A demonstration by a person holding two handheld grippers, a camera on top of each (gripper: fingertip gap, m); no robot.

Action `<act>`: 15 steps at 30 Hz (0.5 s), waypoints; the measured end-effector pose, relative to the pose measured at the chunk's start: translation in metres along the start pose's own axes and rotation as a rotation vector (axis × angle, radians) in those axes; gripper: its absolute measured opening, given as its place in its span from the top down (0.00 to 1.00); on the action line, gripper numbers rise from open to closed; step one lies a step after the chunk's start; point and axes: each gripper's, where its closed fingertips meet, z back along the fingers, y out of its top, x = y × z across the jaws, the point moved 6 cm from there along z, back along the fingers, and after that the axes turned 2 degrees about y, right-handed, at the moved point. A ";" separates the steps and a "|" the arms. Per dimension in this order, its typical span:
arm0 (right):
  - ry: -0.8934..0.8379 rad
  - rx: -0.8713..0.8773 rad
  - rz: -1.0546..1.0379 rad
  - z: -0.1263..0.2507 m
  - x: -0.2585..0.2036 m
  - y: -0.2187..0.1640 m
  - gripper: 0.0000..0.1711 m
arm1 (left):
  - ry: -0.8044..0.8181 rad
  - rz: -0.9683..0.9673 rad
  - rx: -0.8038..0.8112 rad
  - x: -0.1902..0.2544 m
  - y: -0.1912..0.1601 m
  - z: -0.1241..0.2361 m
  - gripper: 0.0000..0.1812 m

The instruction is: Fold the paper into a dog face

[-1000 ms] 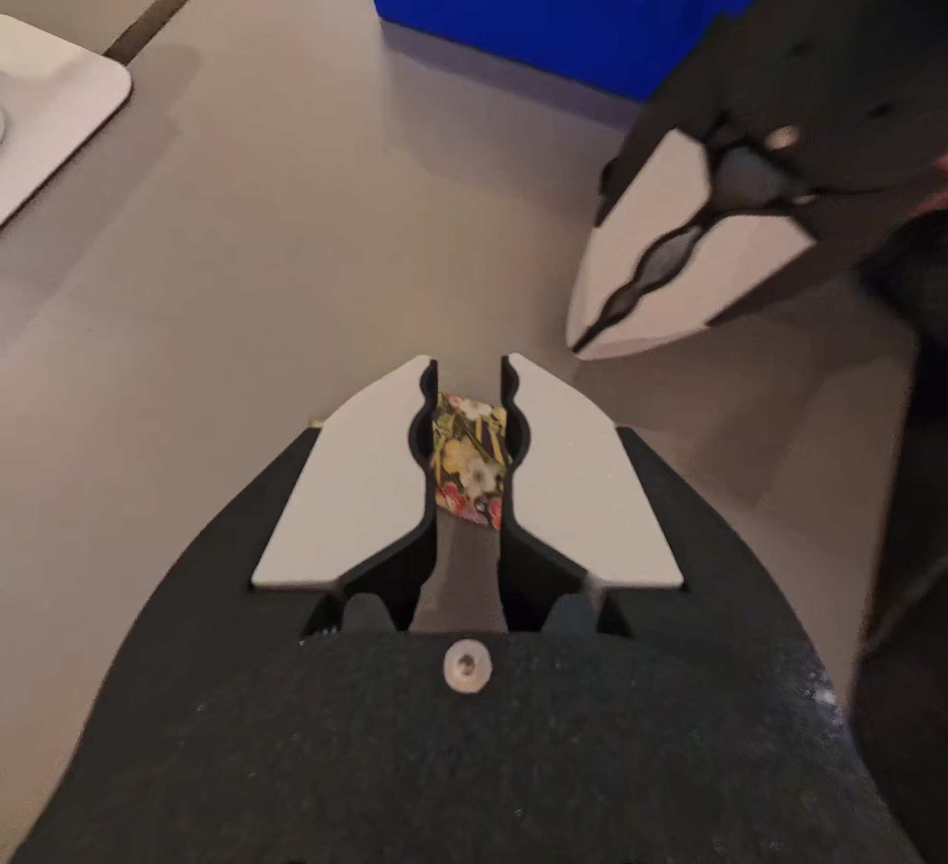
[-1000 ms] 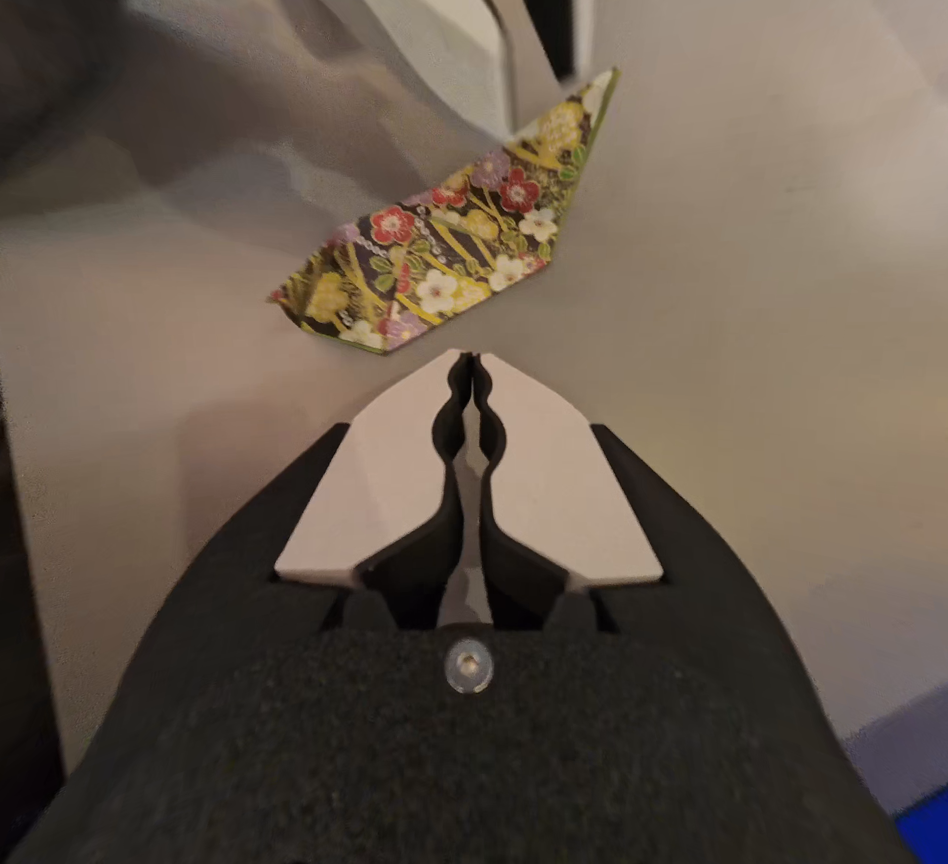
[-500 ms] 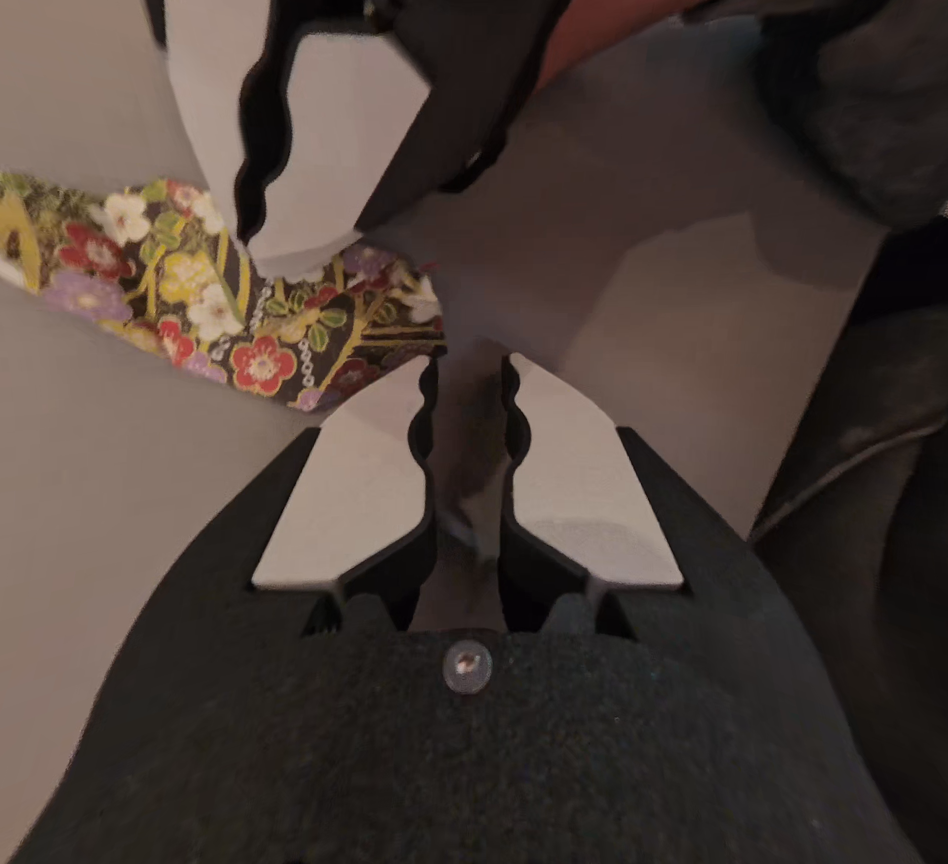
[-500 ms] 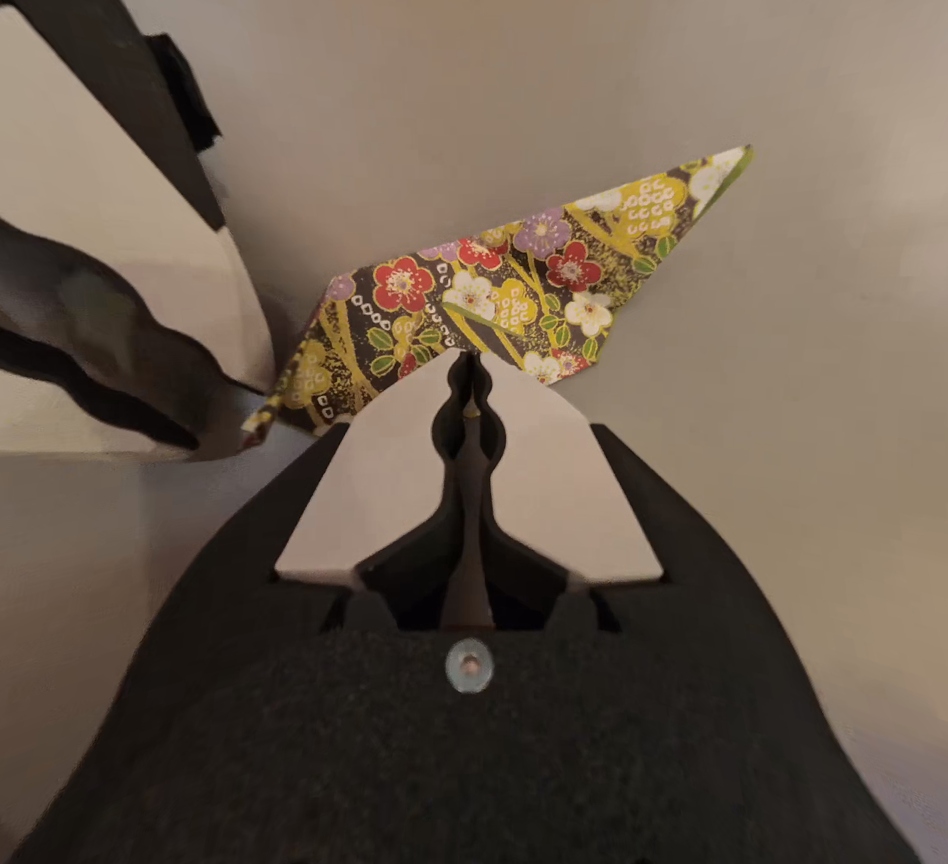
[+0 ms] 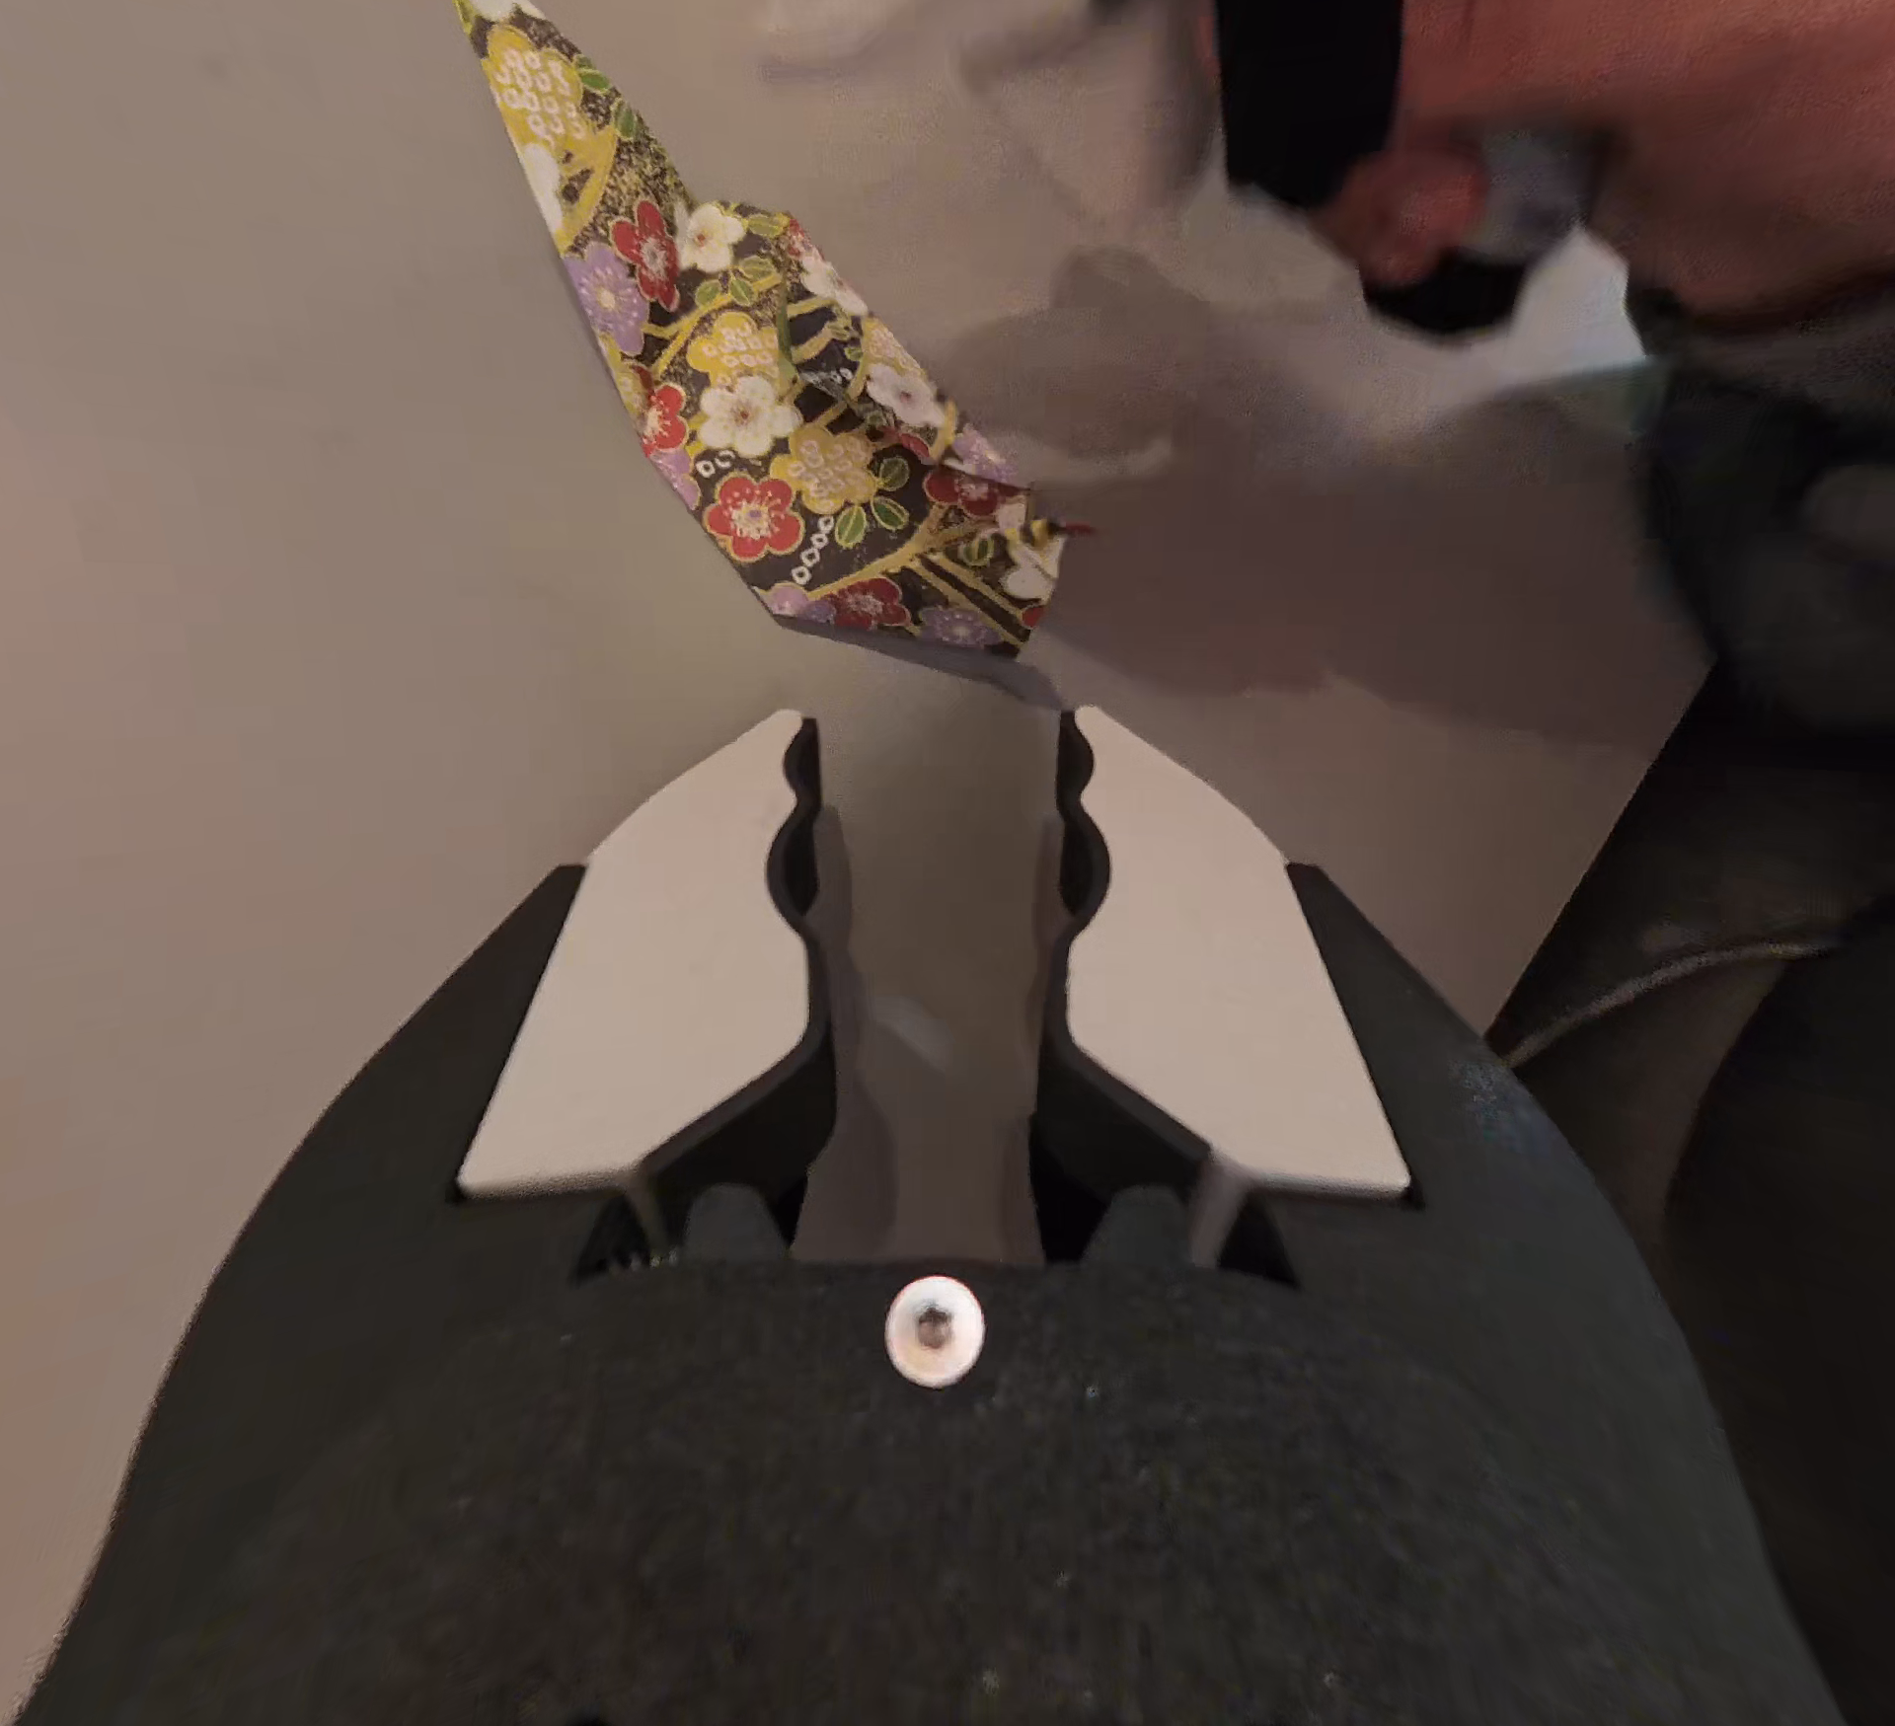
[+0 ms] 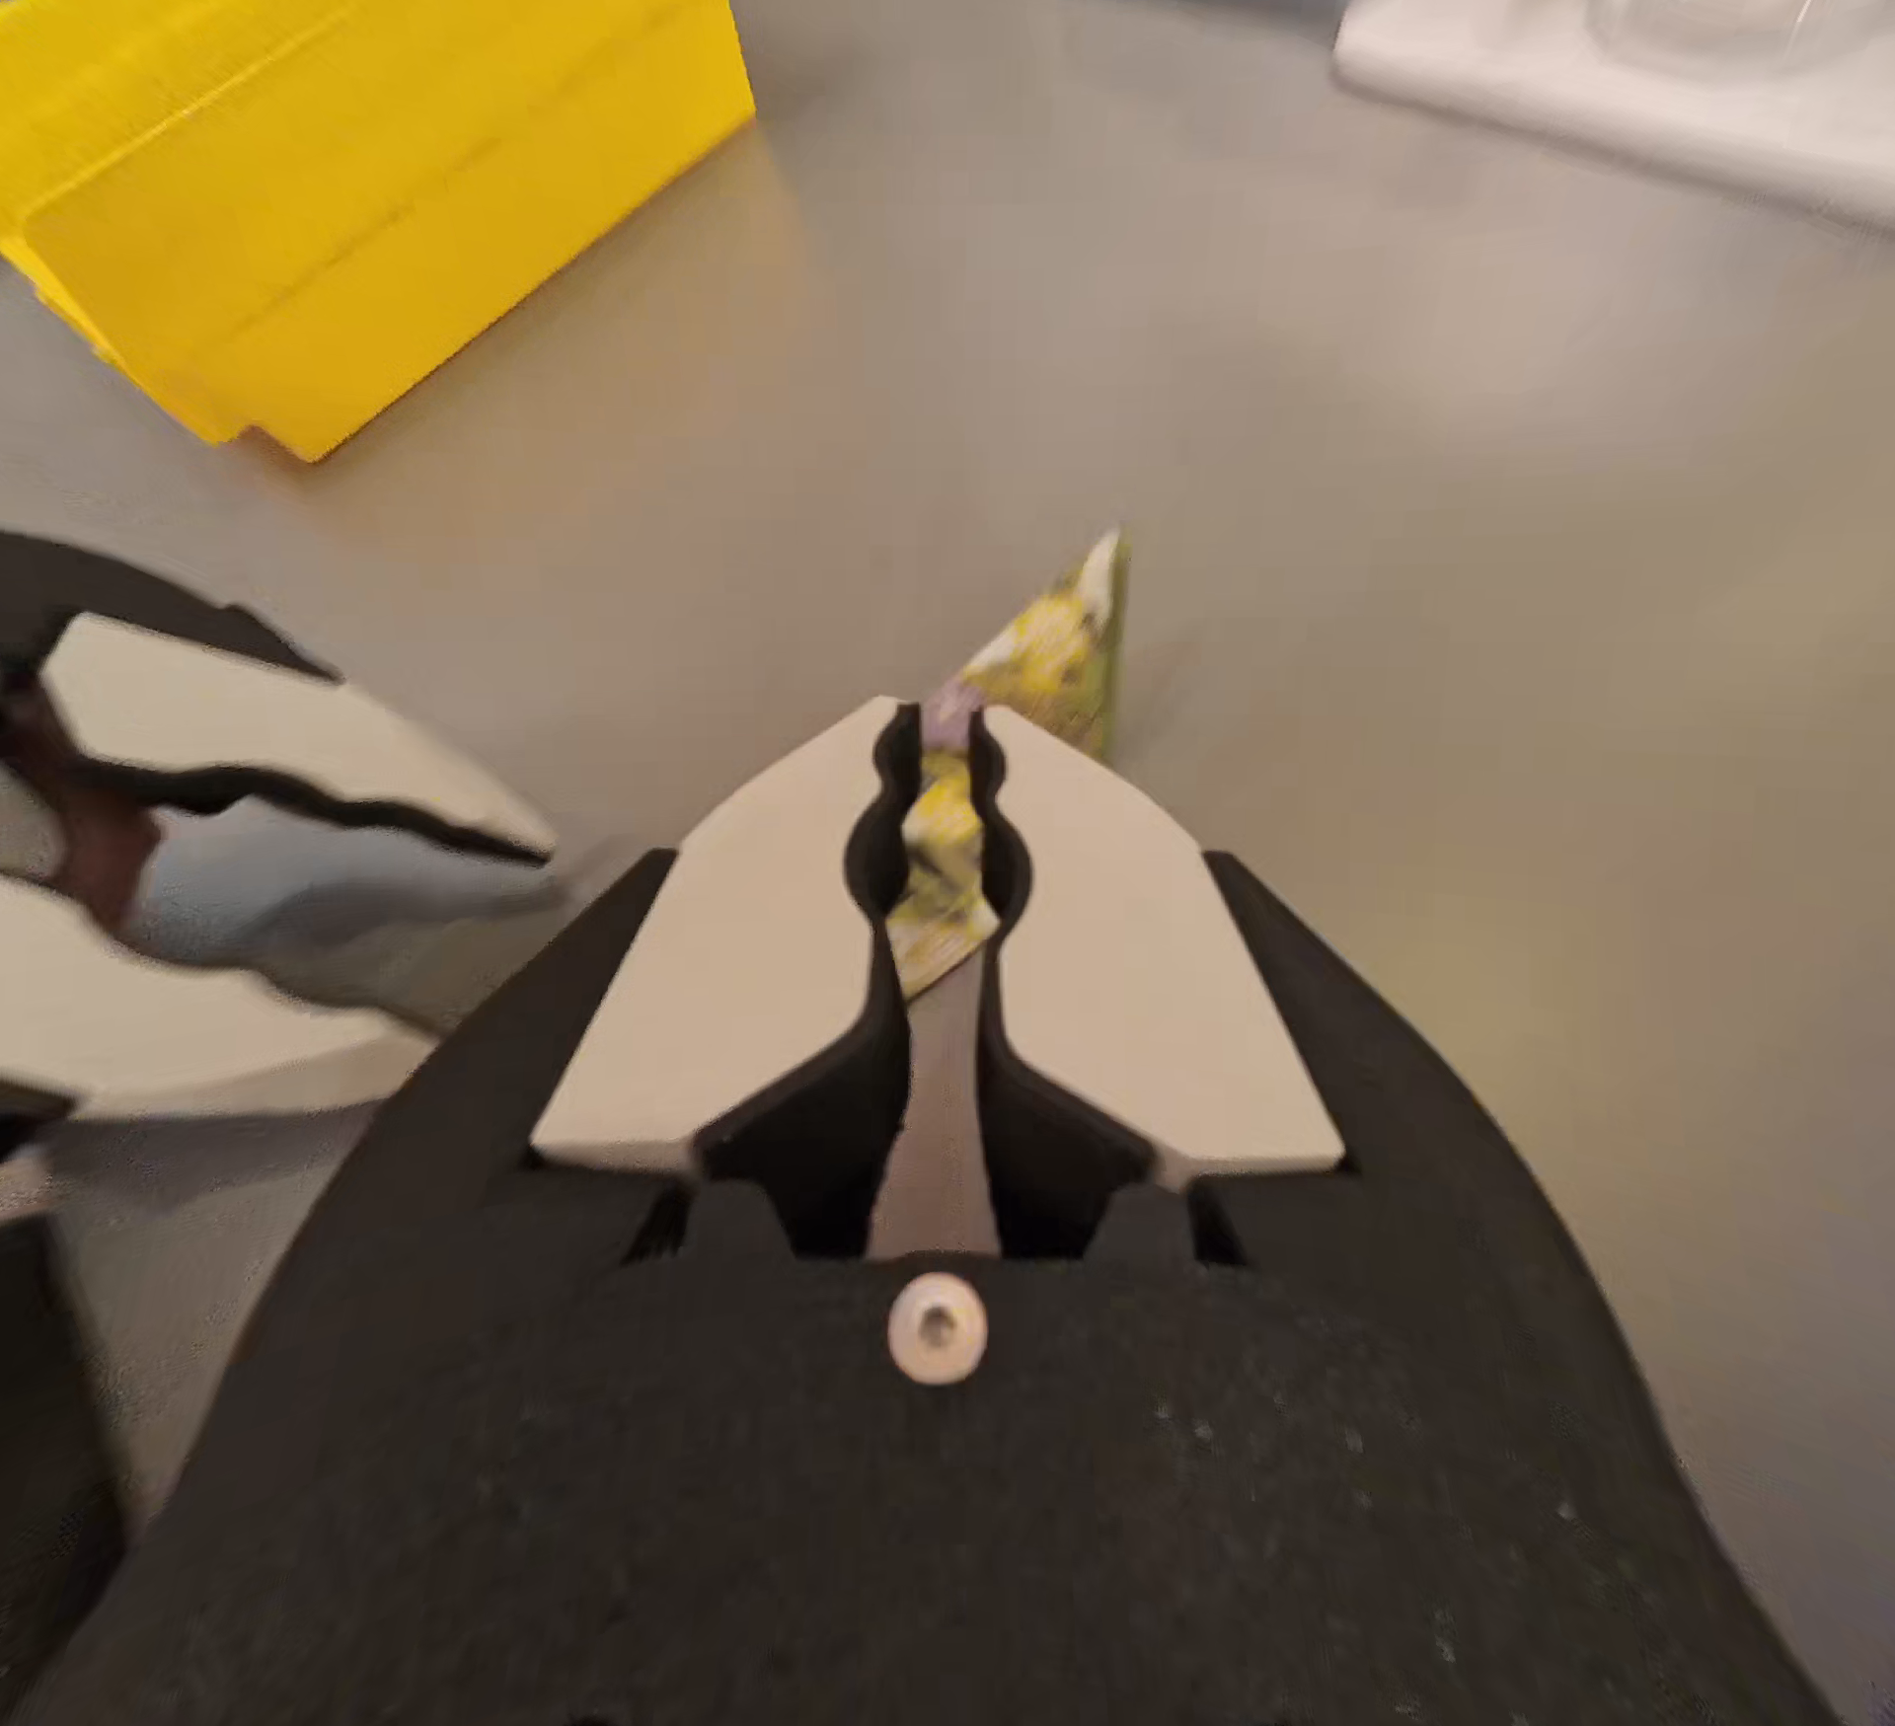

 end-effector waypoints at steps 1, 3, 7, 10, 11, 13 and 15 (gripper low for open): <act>0.002 0.013 0.089 -0.002 0.009 0.011 0.92 | 0.008 0.007 0.010 0.005 0.000 -0.003 0.75; 0.004 -0.044 0.185 -0.018 0.031 0.022 0.83 | 0.013 0.047 0.029 0.012 0.003 -0.014 0.72; 0.268 -0.242 0.155 -0.058 0.040 0.010 0.84 | 0.057 0.106 -0.026 0.017 0.007 -0.039 0.57; 0.277 -0.281 0.122 -0.066 0.044 0.002 0.93 | 0.157 0.063 -0.052 0.012 0.009 -0.044 0.61; 0.253 -0.276 0.121 -0.064 0.045 0.001 0.95 | 0.185 0.049 -0.063 0.008 0.010 -0.045 0.67; 0.203 -0.244 0.100 -0.055 0.048 0.001 1.00 | 0.196 0.040 -0.079 0.002 0.012 -0.045 0.71; 0.191 -0.187 0.073 -0.041 0.045 0.002 1.00 | 0.198 0.034 -0.091 -0.007 0.014 -0.044 0.77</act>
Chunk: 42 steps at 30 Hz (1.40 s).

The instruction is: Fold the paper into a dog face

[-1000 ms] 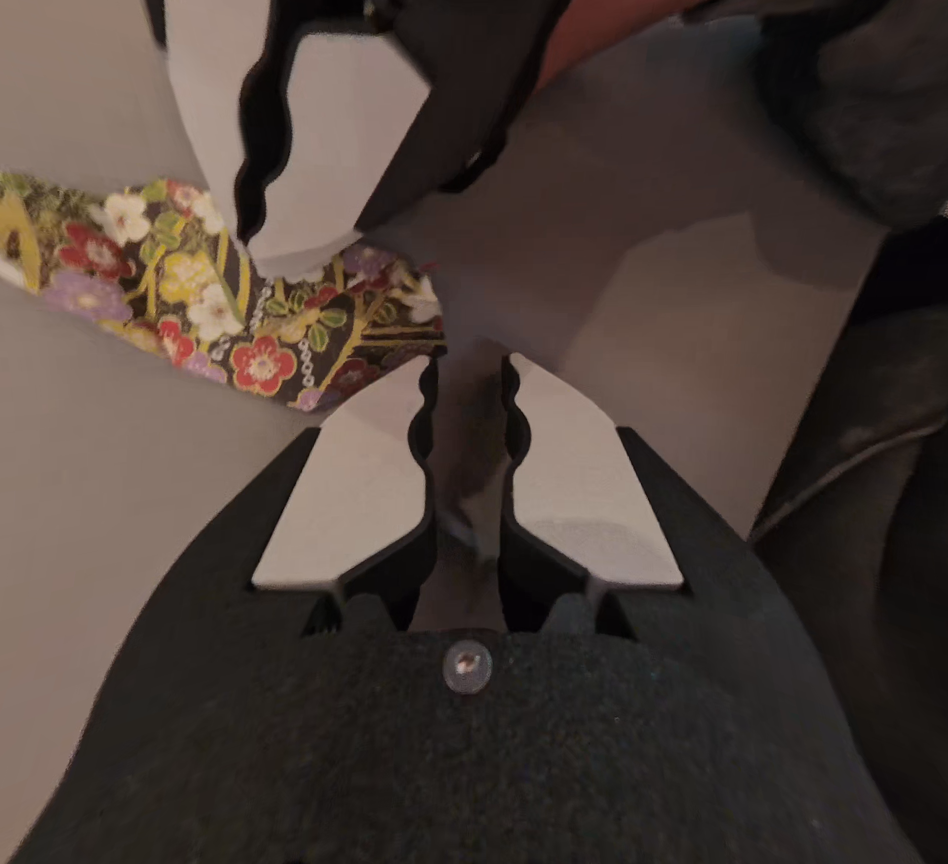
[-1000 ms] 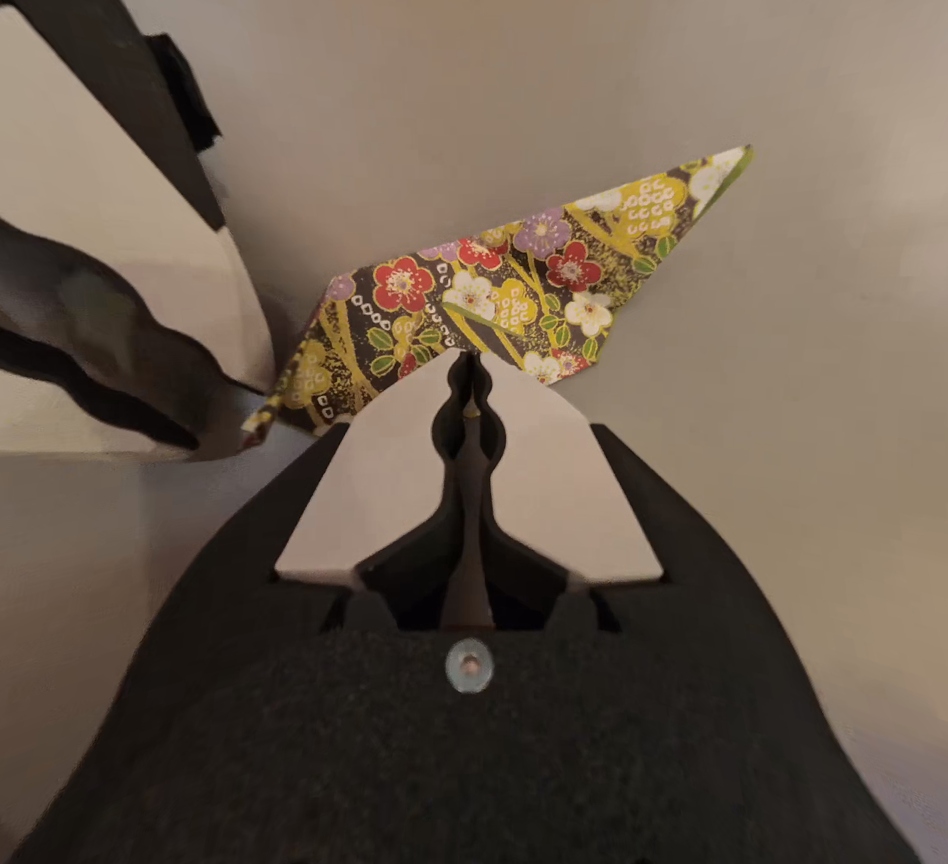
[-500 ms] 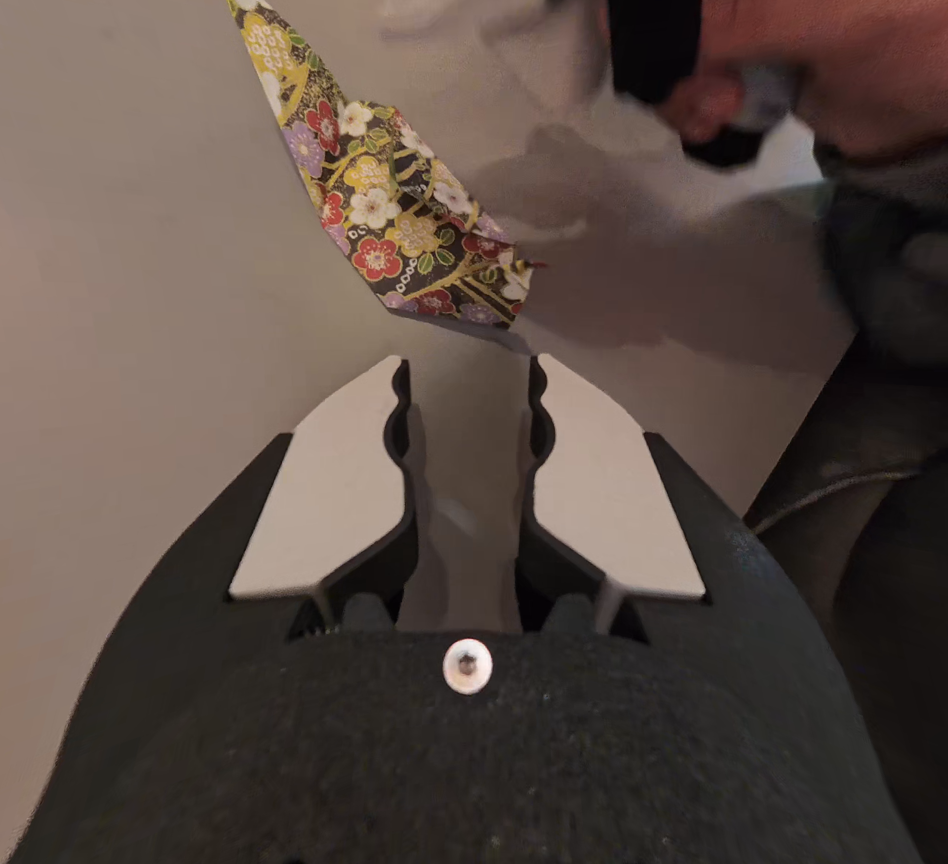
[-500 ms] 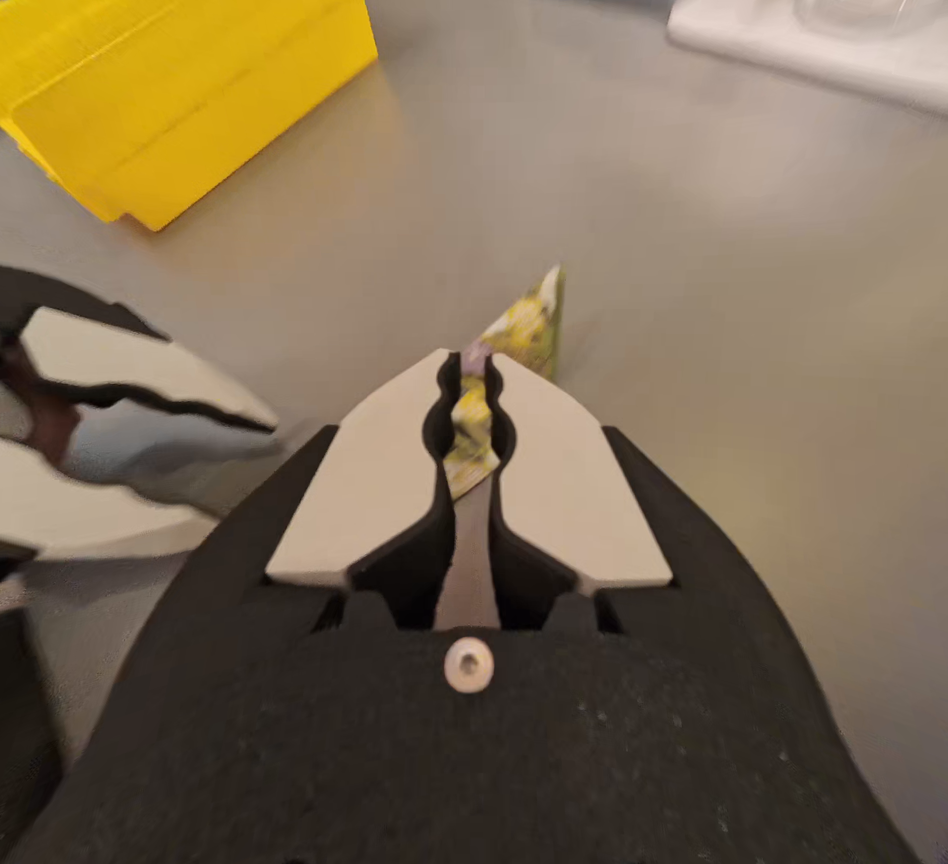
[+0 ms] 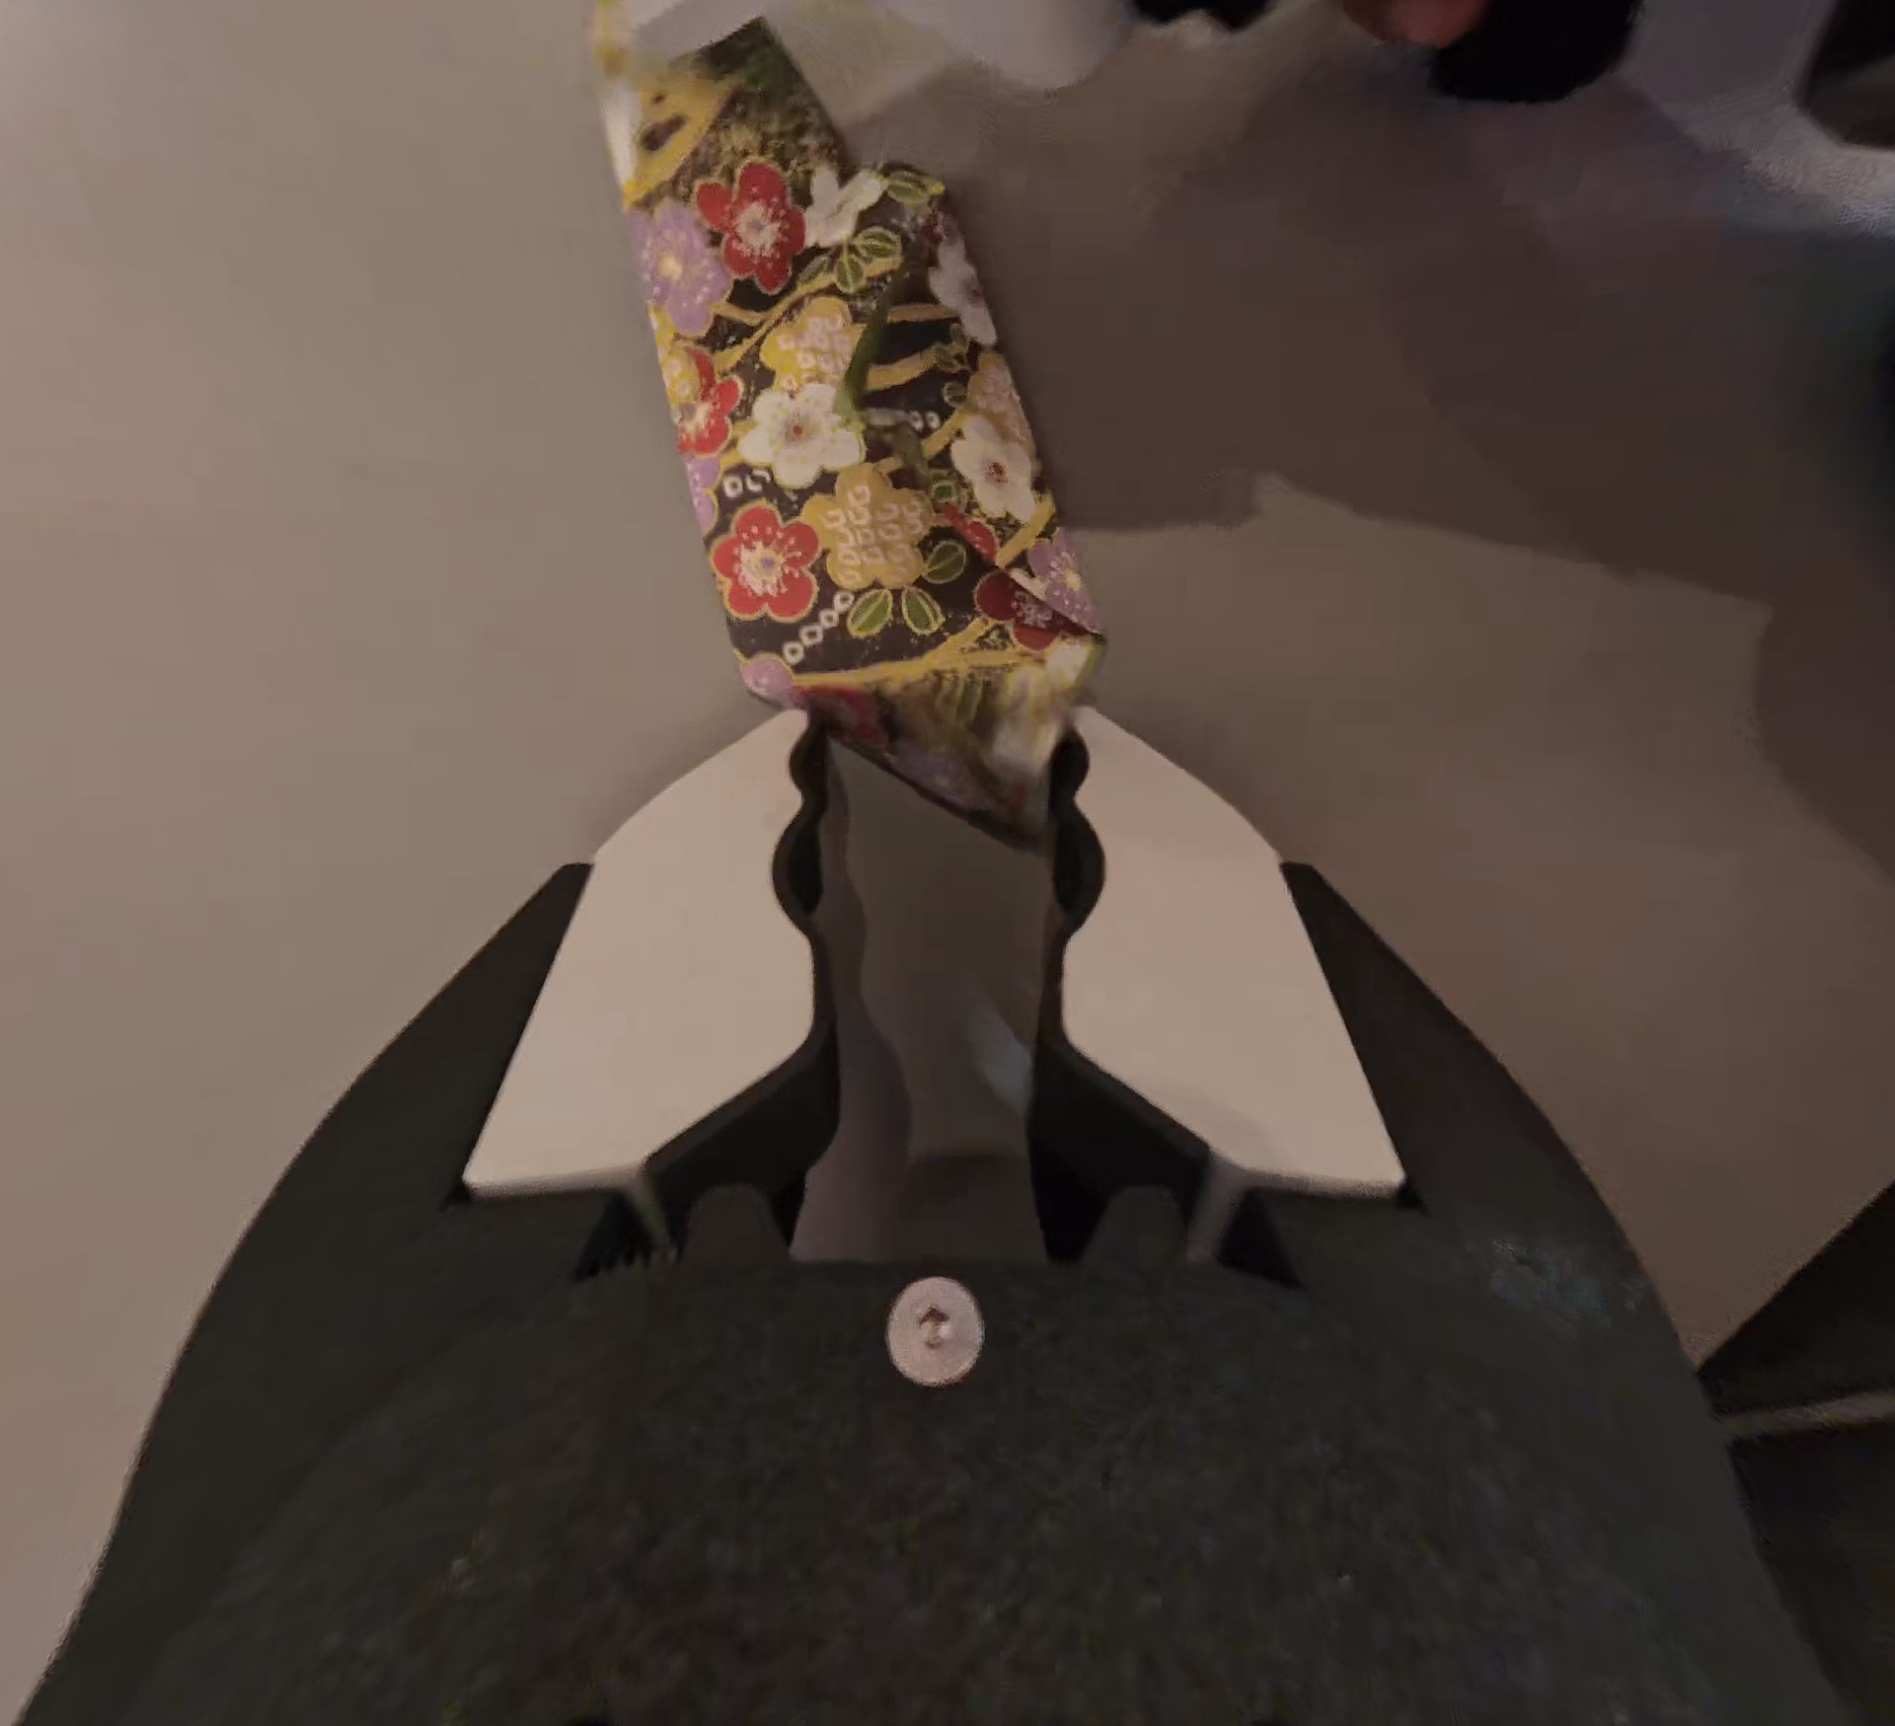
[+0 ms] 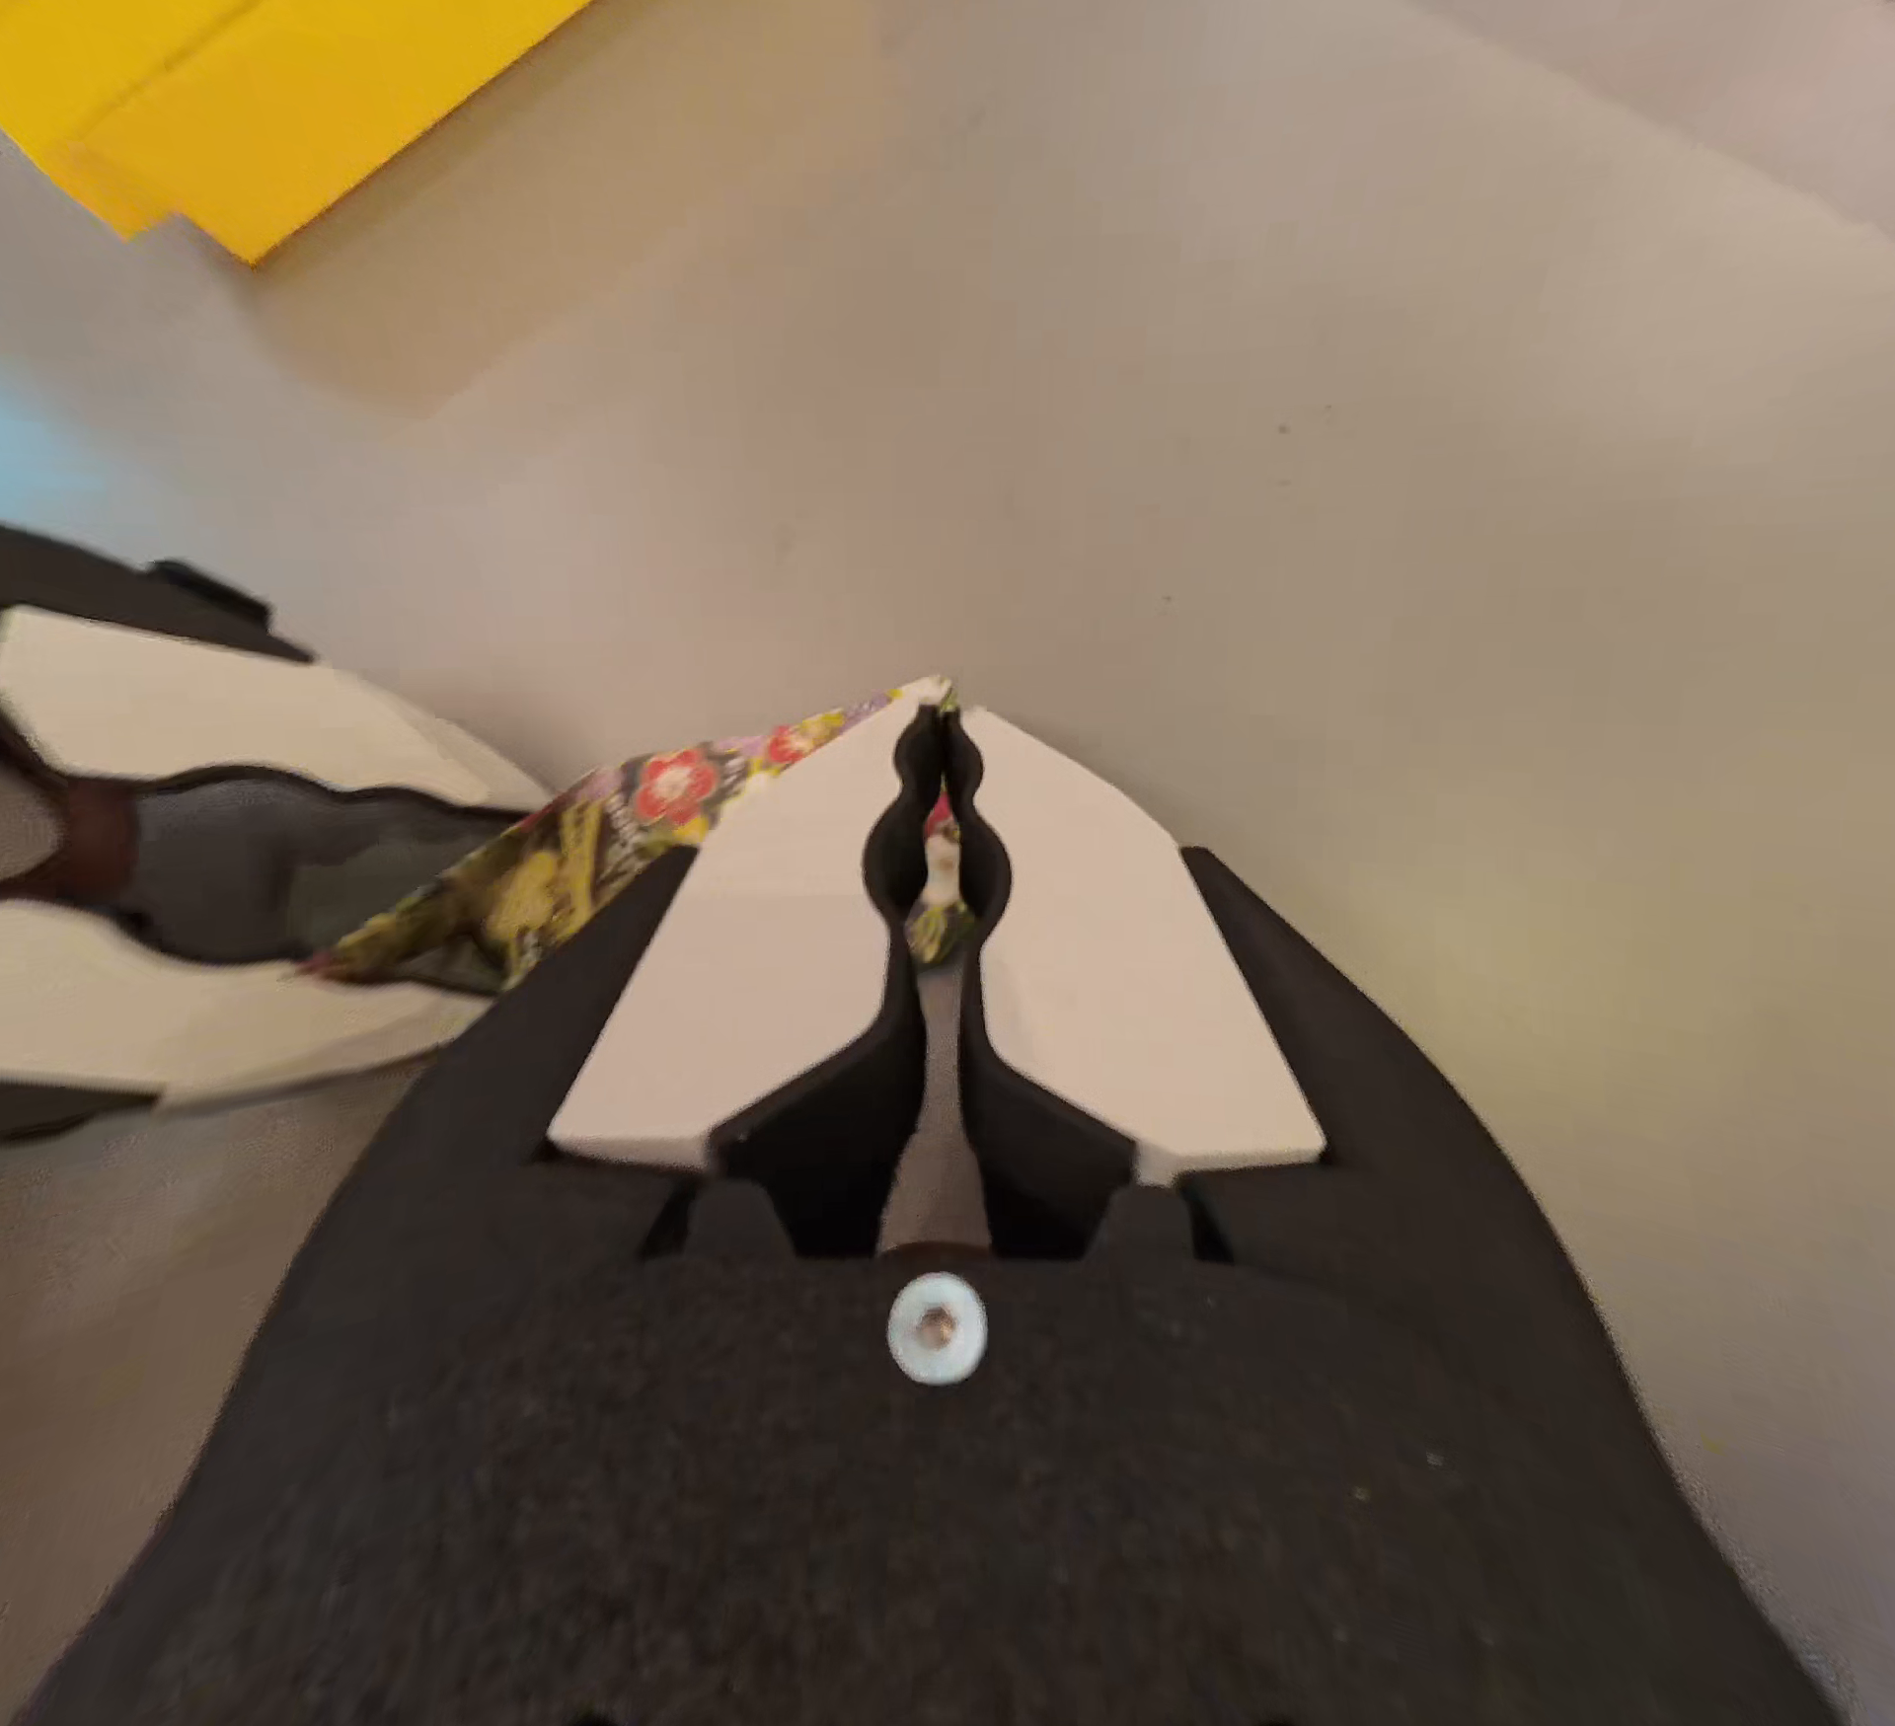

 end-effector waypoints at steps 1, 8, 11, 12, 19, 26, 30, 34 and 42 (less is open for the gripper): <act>-0.010 0.031 0.006 0.008 -0.004 -0.001 1.00 | 0.006 -0.017 -0.001 -0.005 0.001 0.000 0.80; -0.046 -0.023 0.322 0.037 -0.049 -0.042 1.00 | -0.057 -0.182 0.056 -0.042 0.006 0.014 0.88; -0.107 -0.053 0.411 0.037 -0.060 -0.054 1.00 | -0.089 -0.252 0.044 -0.049 0.004 0.018 0.88; -0.121 -0.052 0.428 0.037 -0.063 -0.057 1.00 | -0.097 -0.271 0.030 -0.049 0.002 0.018 0.88; -0.193 -0.088 0.509 0.030 -0.067 -0.068 1.00 | -0.091 -0.221 0.103 -0.033 0.004 0.047 0.87; -0.224 -0.170 0.503 0.025 -0.068 -0.075 1.00 | -0.011 -0.151 0.108 -0.023 -0.008 0.041 0.83; -0.210 -0.190 0.436 0.024 -0.068 -0.075 1.00 | -0.124 -0.118 0.127 -0.021 -0.005 0.023 0.78; -0.161 -0.210 0.346 0.025 -0.065 -0.073 1.00 | -0.245 -0.185 0.116 -0.005 0.004 0.014 0.78; 0.063 -0.181 0.107 0.027 -0.057 -0.068 0.90 | -0.326 -0.206 0.020 0.005 0.002 0.001 0.77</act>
